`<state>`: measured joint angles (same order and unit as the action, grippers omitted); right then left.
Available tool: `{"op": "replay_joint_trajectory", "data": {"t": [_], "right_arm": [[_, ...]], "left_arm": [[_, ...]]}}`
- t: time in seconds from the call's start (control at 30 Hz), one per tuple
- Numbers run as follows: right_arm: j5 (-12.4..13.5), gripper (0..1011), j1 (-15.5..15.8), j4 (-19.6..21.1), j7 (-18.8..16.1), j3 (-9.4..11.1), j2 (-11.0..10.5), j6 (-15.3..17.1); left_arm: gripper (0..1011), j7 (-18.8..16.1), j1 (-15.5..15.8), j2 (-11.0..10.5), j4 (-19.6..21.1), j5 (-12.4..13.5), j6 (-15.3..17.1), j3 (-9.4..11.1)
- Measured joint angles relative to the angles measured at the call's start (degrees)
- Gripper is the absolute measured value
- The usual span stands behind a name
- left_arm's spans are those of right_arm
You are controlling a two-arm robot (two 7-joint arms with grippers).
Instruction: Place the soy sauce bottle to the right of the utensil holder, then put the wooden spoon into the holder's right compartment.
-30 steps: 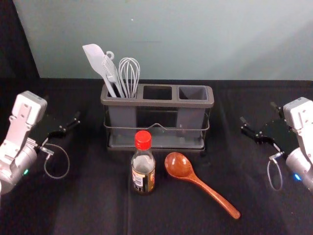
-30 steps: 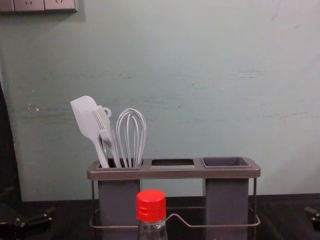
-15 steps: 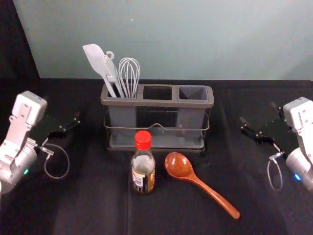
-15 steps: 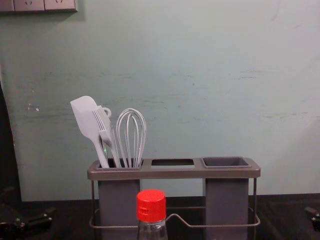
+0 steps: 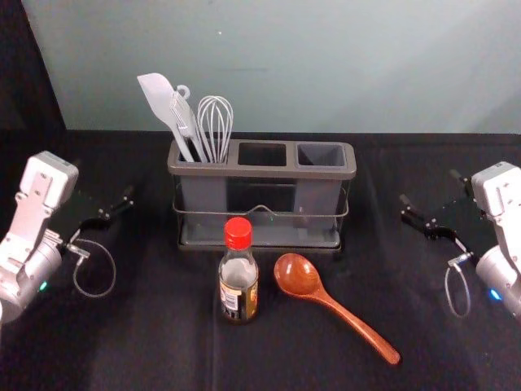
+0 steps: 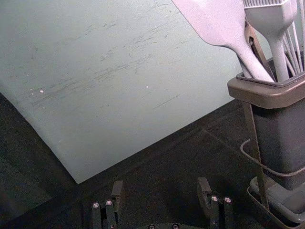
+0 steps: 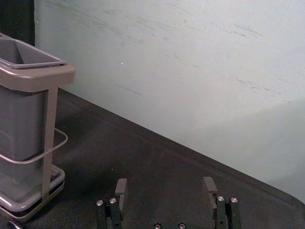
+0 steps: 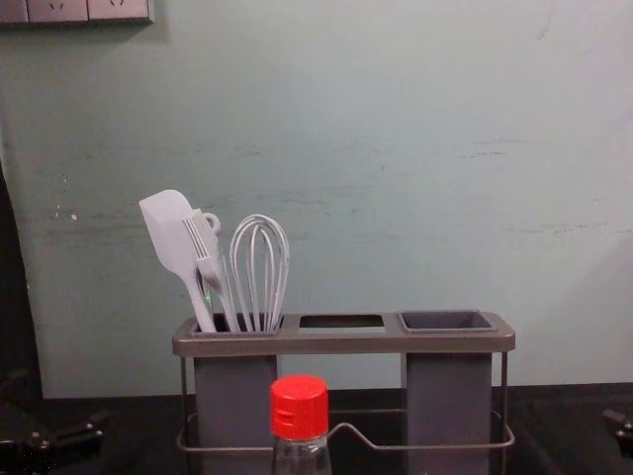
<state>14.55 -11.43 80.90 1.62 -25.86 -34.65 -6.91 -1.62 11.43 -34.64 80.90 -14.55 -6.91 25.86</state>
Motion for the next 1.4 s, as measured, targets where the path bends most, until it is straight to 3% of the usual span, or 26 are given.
{"op": "replay_joint_trajectory", "data": {"t": [1.4], "right_arm": [[0.0, 1003, 0.0, 0.0, 0.0, 0.0, 0.0, 0.0]], "left_arm": [[1000, 0.0, 0.0, 0.0, 0.0, 0.0, 0.0, 0.0]]}}
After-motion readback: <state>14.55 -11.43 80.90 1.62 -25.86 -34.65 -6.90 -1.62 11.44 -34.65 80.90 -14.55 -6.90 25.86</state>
